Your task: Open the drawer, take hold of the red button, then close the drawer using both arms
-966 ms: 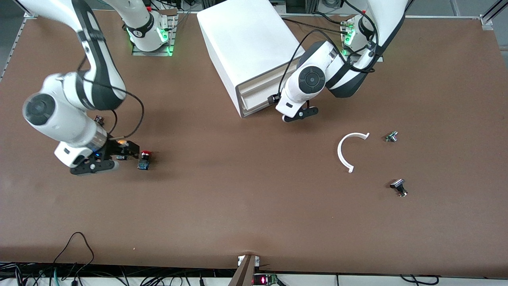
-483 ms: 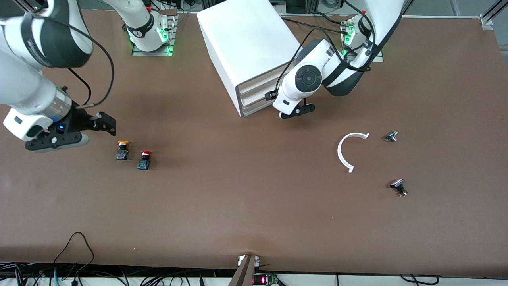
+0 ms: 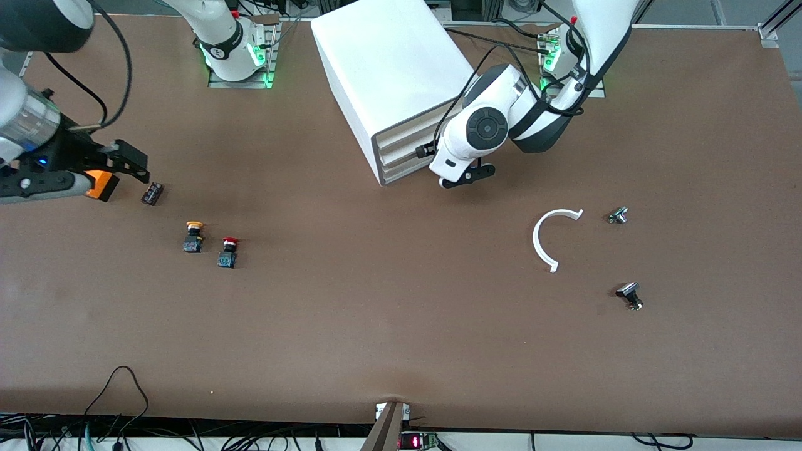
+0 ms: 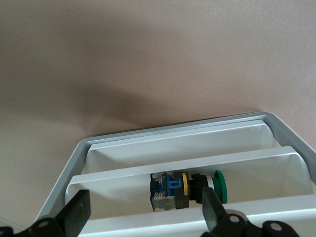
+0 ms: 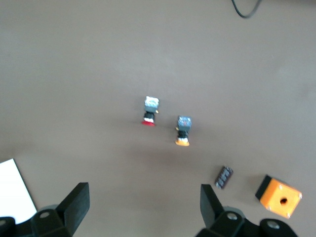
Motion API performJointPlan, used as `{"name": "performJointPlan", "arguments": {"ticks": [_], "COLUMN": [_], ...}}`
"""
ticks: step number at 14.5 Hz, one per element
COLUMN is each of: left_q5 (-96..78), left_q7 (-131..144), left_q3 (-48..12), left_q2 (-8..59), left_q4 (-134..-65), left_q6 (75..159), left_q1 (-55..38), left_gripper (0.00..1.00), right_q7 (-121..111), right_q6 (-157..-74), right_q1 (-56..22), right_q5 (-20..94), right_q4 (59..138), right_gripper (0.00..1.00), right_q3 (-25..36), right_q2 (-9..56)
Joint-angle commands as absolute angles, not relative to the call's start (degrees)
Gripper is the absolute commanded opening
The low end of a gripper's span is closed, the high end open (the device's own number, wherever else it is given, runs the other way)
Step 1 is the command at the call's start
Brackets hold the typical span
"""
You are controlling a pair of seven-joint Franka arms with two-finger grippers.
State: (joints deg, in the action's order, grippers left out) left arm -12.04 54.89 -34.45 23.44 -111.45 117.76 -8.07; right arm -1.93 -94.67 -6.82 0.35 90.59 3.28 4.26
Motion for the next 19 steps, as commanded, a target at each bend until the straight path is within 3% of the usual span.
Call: {"name": "performJointPlan", "arguments": {"ticks": [1,3,6,10,19], "left_q5": [-14.5,-14.59,-14.5,-13.54,4.81], "left_q7": [54.49,54.49,55.28,54.49,52.84], "left_q3": [-34.54,-34.45,-34.45,-33.23,-32.69], "left_q2": [24.35,24.43,24.0,23.99,23.73], "left_q4": [-109.95,-109.25,-107.06,-95.57,-77.71], "left_q6": [117.07,116.81,116.19,101.03,80.18], "left_q1": [-7.83,-7.56,-4.49,-1.41,2.99], "left_gripper": [1.0,1.0,1.0,1.0,1.0], "right_q7": [1.75,2.98,3.43,4.21,5.1], "right_q6": [-91.06,-89.83,-89.47,-89.21,-89.12], "right_q1": [-1.34,1.66,1.93,1.93,1.85], "right_q5": [-0.26,-0.35,-0.7,-0.97,-1.23], "right_q4": [90.53,90.62,90.62,90.79,91.67], "right_gripper": [0.99,0.99,0.99,0.99,0.99], "right_q3": [-1.57,-5.08,-5.36,-5.1,-4.13], "right_q2": [2.46,1.32,0.62,0.18,-0.35]}}
